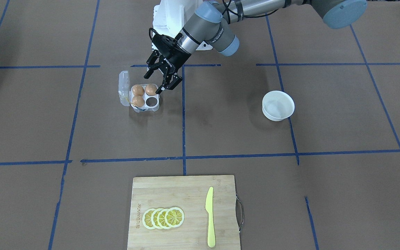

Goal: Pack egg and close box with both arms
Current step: 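Lower the egg into an empty slot and open the left gripper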

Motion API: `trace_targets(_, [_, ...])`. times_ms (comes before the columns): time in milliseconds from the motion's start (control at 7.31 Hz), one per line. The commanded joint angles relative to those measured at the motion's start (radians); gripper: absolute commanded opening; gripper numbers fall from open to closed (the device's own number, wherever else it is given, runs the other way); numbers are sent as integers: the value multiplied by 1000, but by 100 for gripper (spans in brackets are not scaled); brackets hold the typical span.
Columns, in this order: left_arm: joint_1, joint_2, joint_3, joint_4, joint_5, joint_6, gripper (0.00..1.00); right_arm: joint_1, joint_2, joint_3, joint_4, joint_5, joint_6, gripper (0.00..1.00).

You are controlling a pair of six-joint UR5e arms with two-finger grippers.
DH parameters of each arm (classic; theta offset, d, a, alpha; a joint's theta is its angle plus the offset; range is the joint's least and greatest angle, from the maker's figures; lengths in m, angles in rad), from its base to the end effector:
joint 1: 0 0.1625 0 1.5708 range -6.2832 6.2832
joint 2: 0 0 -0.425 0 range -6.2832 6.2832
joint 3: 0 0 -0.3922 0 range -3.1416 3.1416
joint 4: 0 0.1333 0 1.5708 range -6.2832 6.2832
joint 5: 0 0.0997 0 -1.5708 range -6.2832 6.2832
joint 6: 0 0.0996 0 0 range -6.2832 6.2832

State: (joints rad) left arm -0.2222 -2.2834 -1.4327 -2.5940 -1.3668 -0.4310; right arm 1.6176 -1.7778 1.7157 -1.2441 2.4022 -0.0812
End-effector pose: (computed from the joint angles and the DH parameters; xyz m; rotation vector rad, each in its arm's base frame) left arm 0.6508 -0.3044 0.1687 1.1429 1.1546 0.5486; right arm 0.0792 -0.4146 0.6415 0.3016 -0.8091 -0.1422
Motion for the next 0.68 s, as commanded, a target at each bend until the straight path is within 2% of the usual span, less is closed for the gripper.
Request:
trace_targets(0, [1, 2, -32, 0, -3, -3, 99, 2, -3, 1, 0, 0, 0, 100])
trace_targets(137, [-2, 4, -67, 3, 3, -12, 99, 4, -2, 1, 0, 0, 0, 100])
trace_targets(274, [-12, 48, -99, 8, 58, -5, 99, 4, -2, 1, 0, 0, 1, 100])
trace_targets(410, [-41, 53, -142, 18, 73, 12, 99, 4, -2, -1, 0, -1, 1, 100])
trace_targets(547, [-99, 58, -147, 23, -62, 14, 100, 4, -2, -1, 0, 0, 1, 100])
